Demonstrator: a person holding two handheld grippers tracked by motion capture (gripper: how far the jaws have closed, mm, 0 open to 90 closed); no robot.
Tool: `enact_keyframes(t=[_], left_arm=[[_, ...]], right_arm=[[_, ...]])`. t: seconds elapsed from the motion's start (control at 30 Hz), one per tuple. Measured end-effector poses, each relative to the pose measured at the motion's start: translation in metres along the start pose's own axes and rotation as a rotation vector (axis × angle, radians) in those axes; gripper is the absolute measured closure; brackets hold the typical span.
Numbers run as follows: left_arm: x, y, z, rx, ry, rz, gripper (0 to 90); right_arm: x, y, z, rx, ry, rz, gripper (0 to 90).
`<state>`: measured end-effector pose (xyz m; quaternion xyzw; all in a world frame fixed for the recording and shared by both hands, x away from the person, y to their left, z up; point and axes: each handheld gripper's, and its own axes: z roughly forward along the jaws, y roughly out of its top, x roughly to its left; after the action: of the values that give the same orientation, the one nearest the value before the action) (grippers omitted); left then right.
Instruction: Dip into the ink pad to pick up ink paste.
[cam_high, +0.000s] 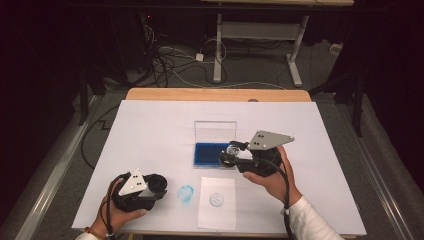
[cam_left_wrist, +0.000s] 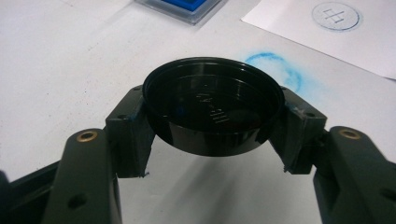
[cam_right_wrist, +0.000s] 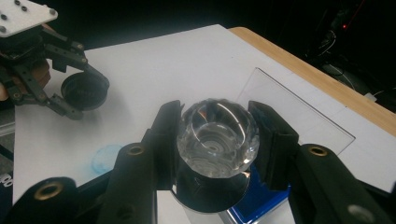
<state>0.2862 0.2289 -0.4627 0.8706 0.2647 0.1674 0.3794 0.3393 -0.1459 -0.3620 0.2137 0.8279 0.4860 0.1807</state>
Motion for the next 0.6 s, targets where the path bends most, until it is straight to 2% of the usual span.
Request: enact_keyframes(t=[0.6], left_arm=[[0.008, -0.001, -0.002, -0.011, 0.002, -0.021, 36.5]], right_arm=[[0.001, -0.01, -0.026, -0.007, -0.007, 0.0, 57.5]])
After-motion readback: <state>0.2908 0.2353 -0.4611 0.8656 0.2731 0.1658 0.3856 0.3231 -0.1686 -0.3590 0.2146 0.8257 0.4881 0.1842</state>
